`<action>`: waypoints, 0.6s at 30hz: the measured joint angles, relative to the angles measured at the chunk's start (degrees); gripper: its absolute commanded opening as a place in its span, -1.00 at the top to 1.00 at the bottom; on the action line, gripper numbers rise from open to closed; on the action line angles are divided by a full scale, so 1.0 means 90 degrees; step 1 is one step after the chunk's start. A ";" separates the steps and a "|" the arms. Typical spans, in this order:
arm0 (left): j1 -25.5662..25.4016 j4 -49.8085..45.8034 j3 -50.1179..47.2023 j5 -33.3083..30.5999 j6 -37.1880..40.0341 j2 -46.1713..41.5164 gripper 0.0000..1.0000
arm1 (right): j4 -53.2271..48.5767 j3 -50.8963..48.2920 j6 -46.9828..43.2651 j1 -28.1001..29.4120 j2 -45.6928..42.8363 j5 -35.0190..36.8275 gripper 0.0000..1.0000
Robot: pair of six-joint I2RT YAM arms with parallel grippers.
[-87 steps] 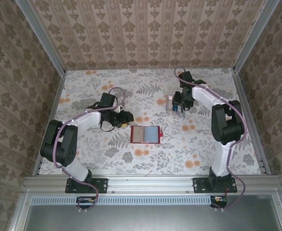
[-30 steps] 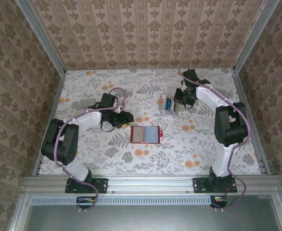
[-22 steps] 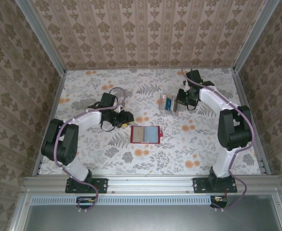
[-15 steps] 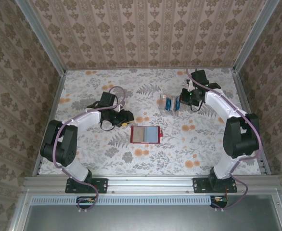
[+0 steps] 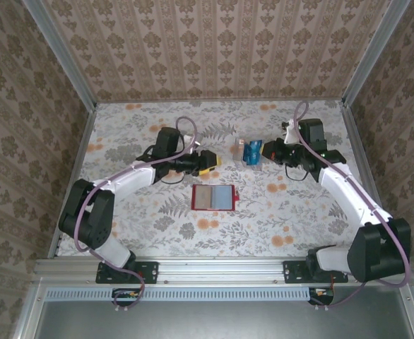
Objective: Put the credit cards into the card holder
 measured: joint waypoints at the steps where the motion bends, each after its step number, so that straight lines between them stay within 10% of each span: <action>1: -0.0007 0.0214 0.0000 0.0085 -0.0146 0.0000 -0.20 | 0.0238 -0.0097 0.0202 0.0005 -0.0044 -0.0194 1.00; 12: -0.0316 0.1817 0.0068 0.0495 -0.1413 0.0330 -0.08 | 0.1853 -0.0534 0.1598 0.0425 -0.0126 -0.1241 1.00; 18: -0.0362 0.2208 0.0121 0.0549 -0.1838 0.0495 0.51 | 0.2130 -0.0534 0.1819 0.0520 -0.0027 -0.1450 1.00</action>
